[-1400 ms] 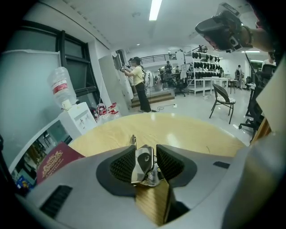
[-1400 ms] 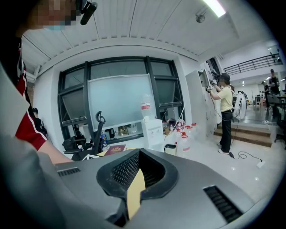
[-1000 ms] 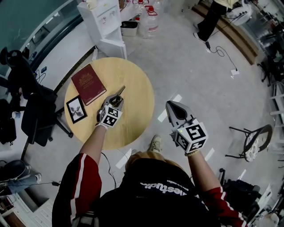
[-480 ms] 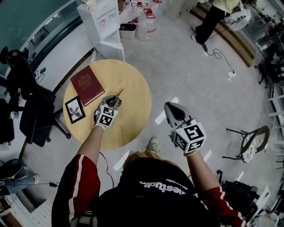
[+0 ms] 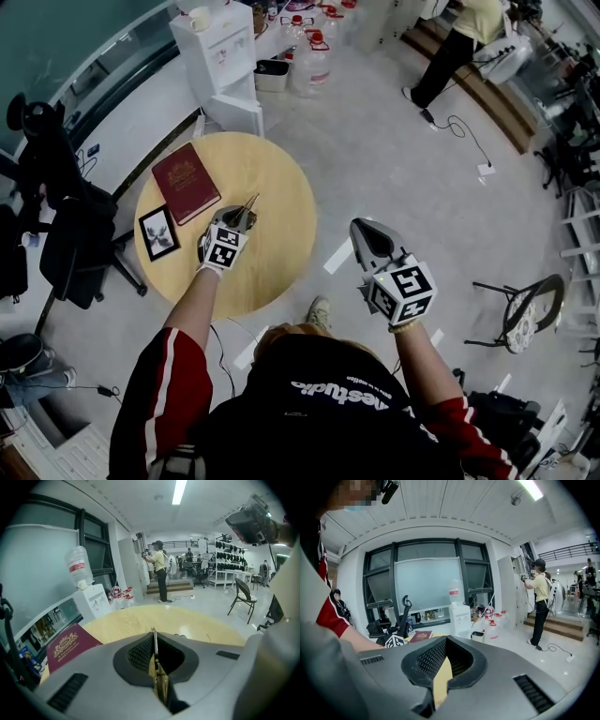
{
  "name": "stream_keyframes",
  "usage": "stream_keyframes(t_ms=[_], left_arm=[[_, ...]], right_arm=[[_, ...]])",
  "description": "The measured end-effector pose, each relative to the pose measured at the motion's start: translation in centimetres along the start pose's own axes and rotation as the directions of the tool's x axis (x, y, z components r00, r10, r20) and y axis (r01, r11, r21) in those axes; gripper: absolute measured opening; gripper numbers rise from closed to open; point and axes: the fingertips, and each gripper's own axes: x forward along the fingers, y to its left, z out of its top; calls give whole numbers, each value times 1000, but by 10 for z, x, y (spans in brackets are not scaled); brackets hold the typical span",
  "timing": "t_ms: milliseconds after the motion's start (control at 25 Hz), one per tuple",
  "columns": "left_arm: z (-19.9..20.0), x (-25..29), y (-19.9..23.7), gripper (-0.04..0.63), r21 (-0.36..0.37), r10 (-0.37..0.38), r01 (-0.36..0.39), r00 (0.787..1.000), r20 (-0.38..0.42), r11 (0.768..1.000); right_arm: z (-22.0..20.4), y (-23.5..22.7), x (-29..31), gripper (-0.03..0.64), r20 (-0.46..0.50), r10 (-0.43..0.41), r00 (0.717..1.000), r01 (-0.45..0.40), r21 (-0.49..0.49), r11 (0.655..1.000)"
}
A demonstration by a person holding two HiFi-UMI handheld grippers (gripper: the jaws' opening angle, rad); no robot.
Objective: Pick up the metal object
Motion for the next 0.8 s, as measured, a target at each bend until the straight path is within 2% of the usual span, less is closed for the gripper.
stream_keyframes(t_ms=[280,600,800], left_arm=[[21,-22,-4,17,-5,11,-11,999,42,1000],[30,-60,-5,17,-49,49,-46,996,69,998],[50,-88,-14,17,-63,63,-57,992,110,996]], right_arm=[[11,6,-9,27,18,7,1000,-8,0,1000],[37,28,-25,27,50,35,998,-34,-24,999],[49,29,-45,27,78,20,997,-18,-32,999]])
